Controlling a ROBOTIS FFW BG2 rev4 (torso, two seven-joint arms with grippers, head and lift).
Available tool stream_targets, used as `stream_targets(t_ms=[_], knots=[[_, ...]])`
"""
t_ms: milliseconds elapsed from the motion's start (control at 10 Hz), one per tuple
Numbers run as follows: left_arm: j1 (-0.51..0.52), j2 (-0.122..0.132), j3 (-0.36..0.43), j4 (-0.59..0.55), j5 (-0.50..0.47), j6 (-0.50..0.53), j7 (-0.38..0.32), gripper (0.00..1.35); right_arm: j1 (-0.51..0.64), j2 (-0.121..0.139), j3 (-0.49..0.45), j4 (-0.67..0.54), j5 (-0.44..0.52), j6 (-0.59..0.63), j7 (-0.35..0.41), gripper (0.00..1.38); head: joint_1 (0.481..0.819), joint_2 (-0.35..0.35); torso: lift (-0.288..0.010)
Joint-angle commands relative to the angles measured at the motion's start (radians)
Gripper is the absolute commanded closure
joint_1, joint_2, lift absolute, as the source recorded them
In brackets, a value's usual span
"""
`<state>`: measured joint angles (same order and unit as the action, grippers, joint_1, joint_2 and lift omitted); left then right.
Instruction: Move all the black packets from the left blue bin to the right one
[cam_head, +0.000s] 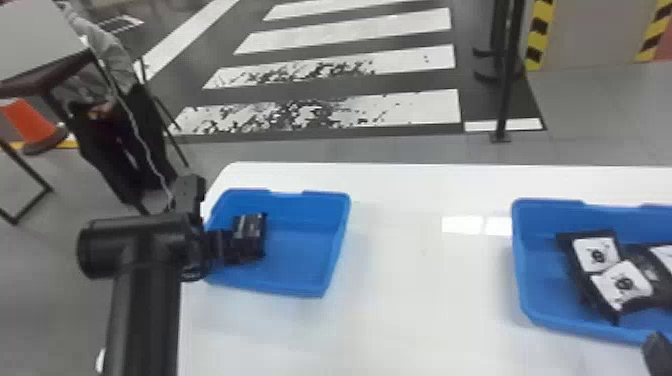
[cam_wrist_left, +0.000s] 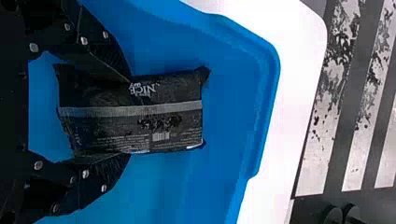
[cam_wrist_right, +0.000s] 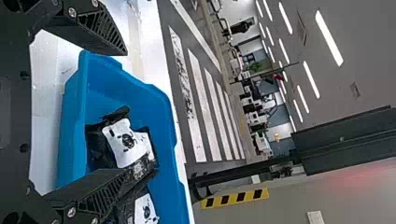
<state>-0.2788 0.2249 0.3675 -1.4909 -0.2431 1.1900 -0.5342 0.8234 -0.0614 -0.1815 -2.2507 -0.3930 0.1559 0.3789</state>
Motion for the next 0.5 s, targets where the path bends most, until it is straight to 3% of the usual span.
stream_targets(t_ms=[0, 200, 400], knots=[[0.016, -0.001, 0.011, 0.002, -0.004, -0.039, 0.0, 1.21, 0.001, 0.0, 0.0, 0.001, -0.01, 0.009, 0.002, 0.14, 0.695, 0.298, -0.15], [0.033, 0.004, -0.009, -0.005, -0.004, -0.086, -0.013, 1.21, 0.006, -0.002, 0.0, -0.001, -0.018, 0.009, 0.002, 0.14, 0.695, 0.306, -0.15], [0.1, -0.01, -0.011, -0.155, 0.032, -0.068, -0.043, 1.21, 0.009, -0.005, 0.0, -0.006, -0.018, 0.009, 0.002, 0.14, 0.695, 0.296, -0.15]])
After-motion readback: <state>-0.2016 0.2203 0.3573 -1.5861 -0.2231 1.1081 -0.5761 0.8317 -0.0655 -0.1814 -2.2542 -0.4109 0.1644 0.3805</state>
